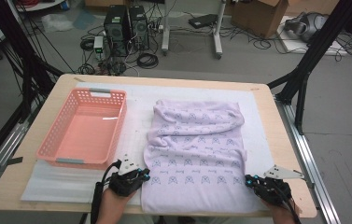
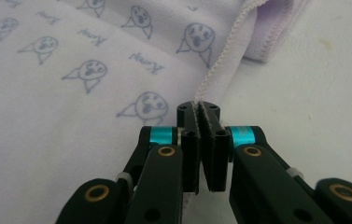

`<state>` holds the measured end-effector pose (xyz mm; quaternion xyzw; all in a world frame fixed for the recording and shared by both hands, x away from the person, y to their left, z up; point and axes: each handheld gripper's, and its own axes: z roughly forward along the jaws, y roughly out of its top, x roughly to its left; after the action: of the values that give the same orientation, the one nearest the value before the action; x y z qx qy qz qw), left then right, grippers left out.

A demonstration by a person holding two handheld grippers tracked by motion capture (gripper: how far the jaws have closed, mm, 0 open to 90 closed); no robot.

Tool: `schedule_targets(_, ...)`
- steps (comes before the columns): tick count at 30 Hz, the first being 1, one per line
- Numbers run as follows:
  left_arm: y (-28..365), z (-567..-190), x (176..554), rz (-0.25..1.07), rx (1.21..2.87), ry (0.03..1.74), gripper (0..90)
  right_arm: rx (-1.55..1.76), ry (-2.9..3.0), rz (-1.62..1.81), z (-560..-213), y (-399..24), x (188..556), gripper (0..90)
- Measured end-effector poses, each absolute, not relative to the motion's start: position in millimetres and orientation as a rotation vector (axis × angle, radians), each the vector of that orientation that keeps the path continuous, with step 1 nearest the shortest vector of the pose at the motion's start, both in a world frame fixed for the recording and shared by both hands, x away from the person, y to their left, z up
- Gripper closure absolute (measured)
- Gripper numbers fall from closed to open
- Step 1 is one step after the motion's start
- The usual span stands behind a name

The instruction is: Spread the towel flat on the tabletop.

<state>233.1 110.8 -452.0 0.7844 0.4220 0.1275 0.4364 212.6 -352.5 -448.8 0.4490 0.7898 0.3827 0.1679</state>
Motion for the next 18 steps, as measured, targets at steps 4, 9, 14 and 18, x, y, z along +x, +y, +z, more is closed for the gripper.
schedule_targets(4, 119, -451, 223, 0.317, 1.928, 1.022, 87.4, 1.277, 2.249, 1.098, -448, -358, 201, 87.1)
schedule_targets(9, 127, -449, 211, 0.295, 1.911, 1.014, 87.5, 1.267, 2.262, 1.099, -447, -362, 186, 87.2)
schedule_targets(14, 137, -444, 196, 0.282, 1.878, 1.002, 87.5, 1.227, 2.270, 1.108, -443, -364, 167, 87.5)
schedule_targets(18, 140, -443, 186, 0.267, 1.879, 0.988, 87.5, 1.210, 2.275, 1.136, -439, -364, 154, 87.6)
